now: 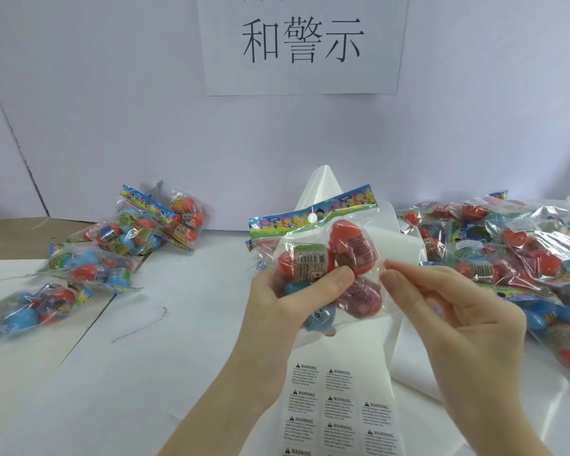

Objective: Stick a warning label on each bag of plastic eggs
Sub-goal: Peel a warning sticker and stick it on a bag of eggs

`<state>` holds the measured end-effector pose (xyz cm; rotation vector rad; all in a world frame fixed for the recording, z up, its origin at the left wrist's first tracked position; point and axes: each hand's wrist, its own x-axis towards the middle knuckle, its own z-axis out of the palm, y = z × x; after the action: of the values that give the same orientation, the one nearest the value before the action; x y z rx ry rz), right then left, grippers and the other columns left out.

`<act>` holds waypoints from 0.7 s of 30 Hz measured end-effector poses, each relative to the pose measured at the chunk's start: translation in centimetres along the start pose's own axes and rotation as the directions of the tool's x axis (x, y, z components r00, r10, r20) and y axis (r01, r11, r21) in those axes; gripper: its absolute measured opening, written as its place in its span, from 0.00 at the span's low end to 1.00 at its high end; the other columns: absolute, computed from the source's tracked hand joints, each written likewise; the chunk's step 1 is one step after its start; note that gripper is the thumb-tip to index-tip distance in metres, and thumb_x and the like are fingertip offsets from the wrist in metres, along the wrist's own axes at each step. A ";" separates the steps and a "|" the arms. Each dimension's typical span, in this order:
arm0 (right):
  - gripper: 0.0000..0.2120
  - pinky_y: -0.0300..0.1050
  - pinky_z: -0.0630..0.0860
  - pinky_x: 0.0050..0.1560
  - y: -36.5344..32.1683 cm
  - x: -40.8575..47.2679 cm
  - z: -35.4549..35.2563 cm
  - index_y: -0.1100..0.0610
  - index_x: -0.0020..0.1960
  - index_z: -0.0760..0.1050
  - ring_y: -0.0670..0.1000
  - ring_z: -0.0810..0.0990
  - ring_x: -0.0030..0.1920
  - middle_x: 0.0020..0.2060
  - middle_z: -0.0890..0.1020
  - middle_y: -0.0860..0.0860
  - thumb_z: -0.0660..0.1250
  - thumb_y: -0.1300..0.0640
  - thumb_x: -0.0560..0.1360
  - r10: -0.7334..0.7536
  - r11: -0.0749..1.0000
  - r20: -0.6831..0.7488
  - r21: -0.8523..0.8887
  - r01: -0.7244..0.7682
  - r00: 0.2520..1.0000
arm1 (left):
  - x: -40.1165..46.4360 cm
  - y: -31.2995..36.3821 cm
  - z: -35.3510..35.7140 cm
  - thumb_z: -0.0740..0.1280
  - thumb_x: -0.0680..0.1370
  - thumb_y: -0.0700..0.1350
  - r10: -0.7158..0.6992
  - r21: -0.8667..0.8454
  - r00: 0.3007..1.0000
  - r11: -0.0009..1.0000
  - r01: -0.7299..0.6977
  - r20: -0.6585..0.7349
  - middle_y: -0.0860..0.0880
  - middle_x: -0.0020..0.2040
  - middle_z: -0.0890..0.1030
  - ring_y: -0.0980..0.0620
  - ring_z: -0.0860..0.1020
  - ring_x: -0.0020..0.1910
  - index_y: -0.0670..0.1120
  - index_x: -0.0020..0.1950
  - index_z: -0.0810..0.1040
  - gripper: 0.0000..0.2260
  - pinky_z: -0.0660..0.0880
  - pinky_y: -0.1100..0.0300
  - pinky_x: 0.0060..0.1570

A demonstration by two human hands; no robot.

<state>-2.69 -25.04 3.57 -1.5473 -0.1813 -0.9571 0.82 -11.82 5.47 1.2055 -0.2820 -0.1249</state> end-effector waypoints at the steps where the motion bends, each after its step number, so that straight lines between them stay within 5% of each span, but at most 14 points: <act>1: 0.08 0.32 0.73 0.41 0.0 0.0 -0.1 0.39 0.39 0.83 0.43 0.76 0.34 0.33 0.83 0.44 0.71 0.51 0.61 0.021 1.000 0.002 0.010 -0.021 1.000 | 0.0 0.0 0.0 0.72 0.61 0.42 0.003 -0.001 1.000 1.000 -0.003 -0.003 0.46 0.37 0.83 0.54 0.79 0.31 0.47 0.37 0.84 0.06 0.73 0.65 0.25; 5: 0.08 0.31 0.73 0.43 0.2 0.0 -0.1 0.39 0.36 0.83 0.41 0.76 0.34 0.32 0.83 0.42 0.70 0.53 0.62 0.065 0.998 -0.027 -0.019 -0.065 0.998 | -0.1 -0.2 0.4 0.72 0.61 0.44 0.027 0.027 0.999 0.999 -0.027 -0.018 0.48 0.35 0.83 0.55 0.79 0.30 0.50 0.36 0.84 0.05 0.73 0.65 0.25; 11: 0.10 0.26 0.67 0.42 0.6 -0.2 0.0 0.45 0.45 0.76 0.39 0.71 0.35 0.36 0.77 0.39 0.68 0.60 0.69 -0.168 0.905 -0.032 -0.402 0.141 0.985 | -0.4 -0.9 0.9 0.73 0.62 0.45 0.138 0.102 0.988 0.986 -0.130 -0.072 0.52 0.34 0.83 0.58 0.79 0.30 0.52 0.37 0.83 0.06 0.76 0.64 0.31; 16: 0.14 0.31 0.67 0.40 0.4 0.0 -0.3 0.40 0.36 0.81 0.42 0.70 0.34 0.31 0.79 0.39 0.72 0.61 0.69 0.038 0.974 -0.044 -0.223 -0.047 0.998 | -0.5 -1.1 0.9 0.73 0.62 0.47 0.212 0.198 0.974 0.961 -0.193 -0.082 0.53 0.35 0.83 0.58 0.79 0.34 0.55 0.40 0.82 0.08 0.78 0.58 0.38; 19: 0.05 0.44 0.67 0.43 0.1 0.1 -0.2 0.41 0.36 0.83 0.51 0.71 0.37 0.33 0.81 0.51 0.73 0.51 0.63 0.184 0.981 -0.034 -0.060 -0.186 0.982 | -0.5 -1.2 0.9 0.73 0.63 0.46 0.262 0.224 0.963 0.944 -0.241 -0.066 0.54 0.36 0.84 0.58 0.81 0.36 0.52 0.42 0.82 0.09 0.76 0.66 0.39; 21: 0.08 0.49 0.67 0.45 0.0 0.3 -0.3 0.44 0.36 0.84 0.54 0.71 0.38 0.32 0.81 0.54 0.71 0.45 0.58 0.249 0.969 -0.017 0.014 -0.248 0.968 | -0.6 -1.2 0.9 0.73 0.63 0.45 0.282 0.216 0.958 0.939 -0.265 -0.050 0.54 0.36 0.84 0.59 0.81 0.35 0.50 0.40 0.82 0.07 0.74 0.70 0.37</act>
<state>-2.62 -25.38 3.73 -1.5082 0.0210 -0.7705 0.07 -12.93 4.61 1.3622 -0.3974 0.2005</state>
